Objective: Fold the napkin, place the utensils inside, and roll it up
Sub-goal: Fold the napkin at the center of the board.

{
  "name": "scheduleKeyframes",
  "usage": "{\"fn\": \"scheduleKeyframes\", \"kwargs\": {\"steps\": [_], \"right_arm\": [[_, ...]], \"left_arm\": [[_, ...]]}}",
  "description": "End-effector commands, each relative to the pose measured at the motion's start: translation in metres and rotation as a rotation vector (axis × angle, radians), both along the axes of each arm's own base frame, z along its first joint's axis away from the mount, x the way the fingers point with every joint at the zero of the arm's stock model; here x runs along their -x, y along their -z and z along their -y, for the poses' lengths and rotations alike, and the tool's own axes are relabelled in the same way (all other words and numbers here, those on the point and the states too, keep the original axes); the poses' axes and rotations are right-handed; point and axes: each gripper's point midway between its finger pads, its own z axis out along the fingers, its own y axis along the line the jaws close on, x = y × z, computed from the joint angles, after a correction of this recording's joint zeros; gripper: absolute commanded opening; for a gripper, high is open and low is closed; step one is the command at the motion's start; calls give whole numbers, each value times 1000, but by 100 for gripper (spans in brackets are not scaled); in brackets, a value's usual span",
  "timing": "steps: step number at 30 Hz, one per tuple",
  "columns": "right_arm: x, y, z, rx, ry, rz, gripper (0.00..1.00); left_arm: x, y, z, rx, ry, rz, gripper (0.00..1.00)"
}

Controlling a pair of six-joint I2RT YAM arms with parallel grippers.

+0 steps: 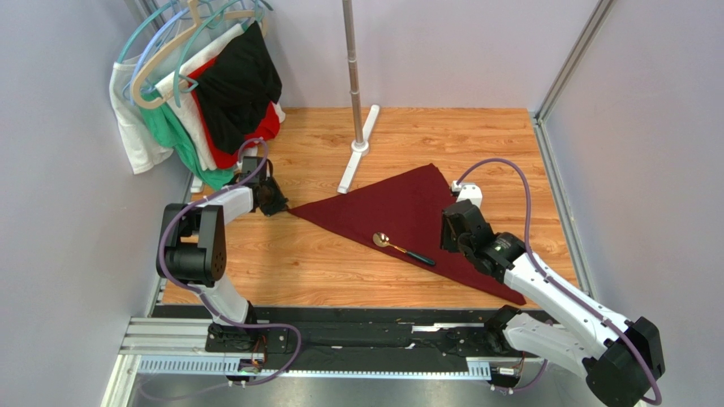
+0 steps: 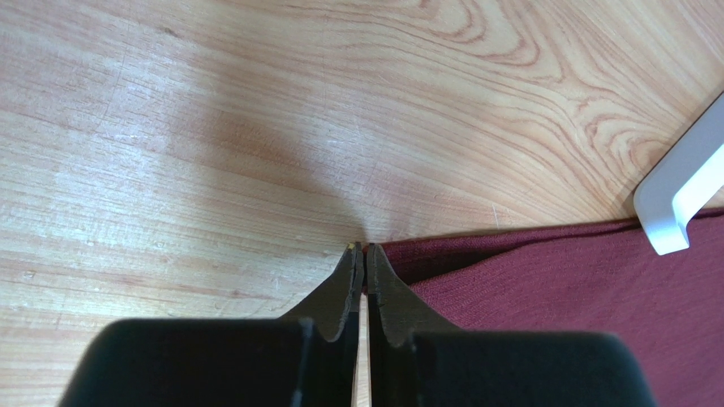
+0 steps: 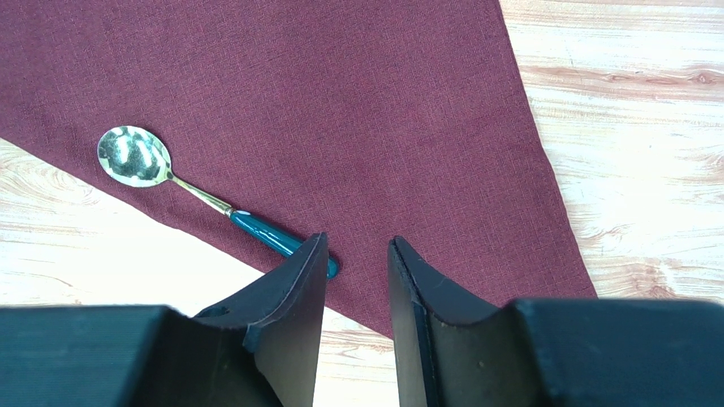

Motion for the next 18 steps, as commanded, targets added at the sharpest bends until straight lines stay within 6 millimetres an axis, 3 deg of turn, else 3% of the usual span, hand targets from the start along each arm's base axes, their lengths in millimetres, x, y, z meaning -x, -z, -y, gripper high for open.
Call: {"fn": "scheduleKeyframes", "kwargs": {"steps": [1, 9, 14, 18], "right_arm": [[-4, -5, 2, 6, 3, 32, 36], [-3, 7, -11, -2, -53, -14, 35], [-3, 8, -38, -101, -131, -16, 34], [-3, 24, -64, -151, -171, -66, 32]], "left_arm": [[-7, -8, 1, -12, 19, 23, 2], [-9, -15, 5, 4, 39, 52, 0], [-12, -36, 3, -10, 41, 112, 0], [-13, -51, 4, -5, 44, 149, 0]]}}
